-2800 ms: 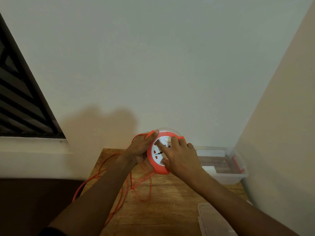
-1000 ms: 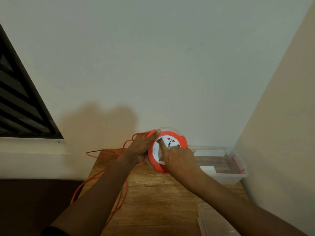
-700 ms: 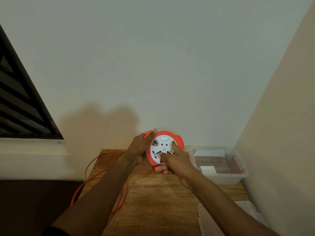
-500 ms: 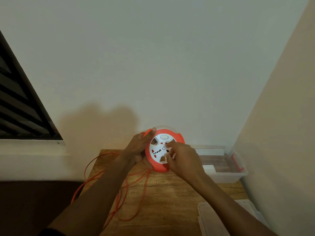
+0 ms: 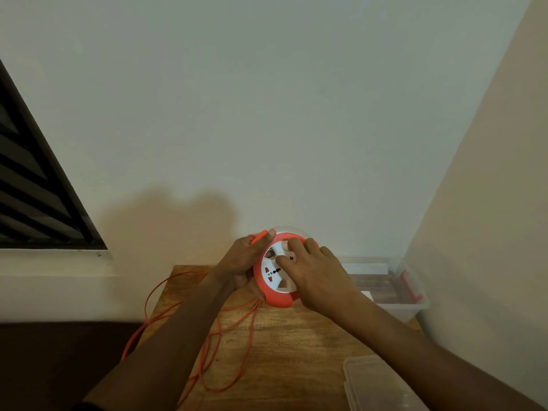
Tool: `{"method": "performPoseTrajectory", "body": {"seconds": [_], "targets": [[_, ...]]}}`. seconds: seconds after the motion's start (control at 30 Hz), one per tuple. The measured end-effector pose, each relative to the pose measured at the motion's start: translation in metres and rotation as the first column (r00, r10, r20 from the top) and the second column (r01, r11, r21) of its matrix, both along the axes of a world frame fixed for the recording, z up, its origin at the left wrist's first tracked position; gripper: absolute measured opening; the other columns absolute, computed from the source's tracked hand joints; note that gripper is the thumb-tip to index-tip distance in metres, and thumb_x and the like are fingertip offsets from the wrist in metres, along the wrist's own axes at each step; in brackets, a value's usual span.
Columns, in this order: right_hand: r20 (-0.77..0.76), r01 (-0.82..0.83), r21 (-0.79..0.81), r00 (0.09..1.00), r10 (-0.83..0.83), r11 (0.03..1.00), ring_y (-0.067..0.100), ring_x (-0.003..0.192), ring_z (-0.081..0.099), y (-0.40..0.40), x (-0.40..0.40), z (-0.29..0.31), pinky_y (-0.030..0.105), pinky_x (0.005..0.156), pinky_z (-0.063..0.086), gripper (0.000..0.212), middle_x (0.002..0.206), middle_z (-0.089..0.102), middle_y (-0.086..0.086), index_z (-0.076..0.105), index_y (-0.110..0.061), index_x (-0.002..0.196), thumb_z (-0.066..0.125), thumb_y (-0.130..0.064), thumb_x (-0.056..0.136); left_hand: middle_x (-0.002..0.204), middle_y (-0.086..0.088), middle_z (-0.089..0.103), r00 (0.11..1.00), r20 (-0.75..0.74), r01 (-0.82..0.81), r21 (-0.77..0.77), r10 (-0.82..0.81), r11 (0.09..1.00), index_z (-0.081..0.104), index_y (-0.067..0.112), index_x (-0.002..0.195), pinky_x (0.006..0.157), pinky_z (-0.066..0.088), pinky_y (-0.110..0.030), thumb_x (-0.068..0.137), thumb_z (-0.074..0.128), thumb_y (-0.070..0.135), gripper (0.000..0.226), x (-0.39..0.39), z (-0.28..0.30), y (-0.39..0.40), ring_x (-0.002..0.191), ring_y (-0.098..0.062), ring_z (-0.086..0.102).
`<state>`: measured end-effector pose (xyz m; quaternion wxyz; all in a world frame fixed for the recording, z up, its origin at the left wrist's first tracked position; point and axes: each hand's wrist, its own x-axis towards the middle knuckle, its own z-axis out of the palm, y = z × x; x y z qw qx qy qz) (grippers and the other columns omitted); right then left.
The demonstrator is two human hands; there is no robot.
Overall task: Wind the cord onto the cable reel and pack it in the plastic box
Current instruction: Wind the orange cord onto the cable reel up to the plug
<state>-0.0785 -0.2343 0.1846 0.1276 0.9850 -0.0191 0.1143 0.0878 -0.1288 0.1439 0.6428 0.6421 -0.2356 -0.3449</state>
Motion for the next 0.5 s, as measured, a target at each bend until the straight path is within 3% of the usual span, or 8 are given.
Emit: {"method": "performPoseTrajectory", "body": {"seconds": [0.1, 0.3, 0.5], "targets": [[0.019, 0.062, 0.022, 0.998, -0.063, 0.998, 0.037, 0.109, 0.055, 0.003, 0.002, -0.005, 0.046, 0.081, 0.052, 0.069, 0.129, 0.053, 0.017, 0.043, -0.027, 0.137, 0.073, -0.039, 0.077, 0.099, -0.016, 0.082, 0.999, -0.029, -0.017, -0.025, 0.017, 1.000, 0.078, 0.011, 0.102, 0.072, 0.066, -0.038, 0.067, 0.076, 0.066, 0.065, 0.002, 0.001, 0.002, 0.081, -0.030, 0.079], [0.063, 0.175, -0.058, 0.983, -0.171, 0.983, 0.033, 0.084, 0.064, 0.012, 0.013, -0.007, 0.039, 0.062, 0.055, 0.071, 0.102, 0.066, 0.018, 0.051, -0.035, 0.132, 0.079, -0.046, 0.068, 0.109, -0.022, 0.079, 0.994, -0.099, -0.056, -0.075, 0.048, 0.996, 0.073, 0.002, 0.117, 0.081, 0.065, -0.045, 0.076, 0.073, 0.056, 0.068, -0.007, 0.002, -0.001, 0.090, -0.035, 0.077], [0.015, 0.121, -0.012, 0.993, -0.121, 0.993, 0.033, 0.088, 0.067, 0.009, 0.024, -0.011, 0.040, 0.068, 0.056, 0.074, 0.115, 0.065, 0.018, 0.026, -0.027, 0.148, 0.067, -0.036, 0.086, 0.097, -0.013, 0.083, 0.995, -0.073, -0.073, -0.073, 0.068, 0.995, 0.078, 0.010, 0.104, 0.064, 0.064, -0.033, 0.074, 0.074, 0.057, 0.056, -0.009, 0.006, -0.002, 0.080, -0.027, 0.081]]}}
